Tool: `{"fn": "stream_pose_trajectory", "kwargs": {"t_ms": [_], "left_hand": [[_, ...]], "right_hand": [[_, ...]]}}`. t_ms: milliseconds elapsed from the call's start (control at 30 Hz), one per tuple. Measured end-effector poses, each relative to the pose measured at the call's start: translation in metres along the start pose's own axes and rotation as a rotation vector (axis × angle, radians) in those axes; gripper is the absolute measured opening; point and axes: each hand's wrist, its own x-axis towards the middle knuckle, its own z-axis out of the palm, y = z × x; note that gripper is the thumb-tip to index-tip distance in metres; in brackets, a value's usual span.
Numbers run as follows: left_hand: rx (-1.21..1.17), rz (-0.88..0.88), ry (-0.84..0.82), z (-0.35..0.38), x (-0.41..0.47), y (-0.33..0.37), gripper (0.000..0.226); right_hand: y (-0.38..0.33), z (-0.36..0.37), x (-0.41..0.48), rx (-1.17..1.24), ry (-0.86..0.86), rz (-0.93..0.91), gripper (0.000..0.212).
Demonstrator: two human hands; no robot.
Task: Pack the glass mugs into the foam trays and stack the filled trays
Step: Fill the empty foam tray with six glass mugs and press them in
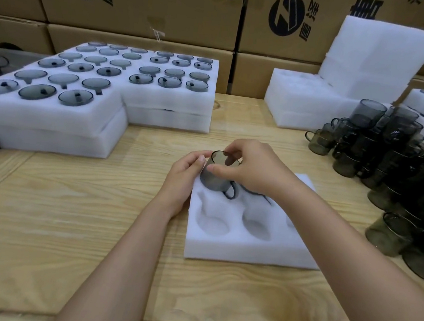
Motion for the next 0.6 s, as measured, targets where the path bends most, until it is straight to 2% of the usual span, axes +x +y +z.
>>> {"fn": "stream_pose_trajectory", "kwargs": {"t_ms": [167,300,400,500,600], "left_hand": [[-0.013,-0.015,0.013,0.0,0.001,0.0,0.025],[-0.019,-0.008,-0.01,0.0,-0.001,0.002,0.026],[-0.06,-0.045,-0.037,0.0,-0.003,0.002,0.025],[-0.043,-0.053,-0.052,0.001,-0.003,0.002,0.028],[-0.05,-0.03,-0.052,0.003,-0.004,0.004,0.026]], "right_hand": [[-0.011,0.011,0.005,-0.208,-0.069,-0.016,0.06],[-0.005,0.027,0.001,-0.444,0.021,-0.076,0.065],[0.004,0.034,-0.005,-0.396,0.036,-0.071,0.065],[0.006,0.031,-0.002,-0.375,-0.026,-0.076,0.061],[0.002,0.02,0.011,-0.066,-0.082,0.049,0.049]]}}
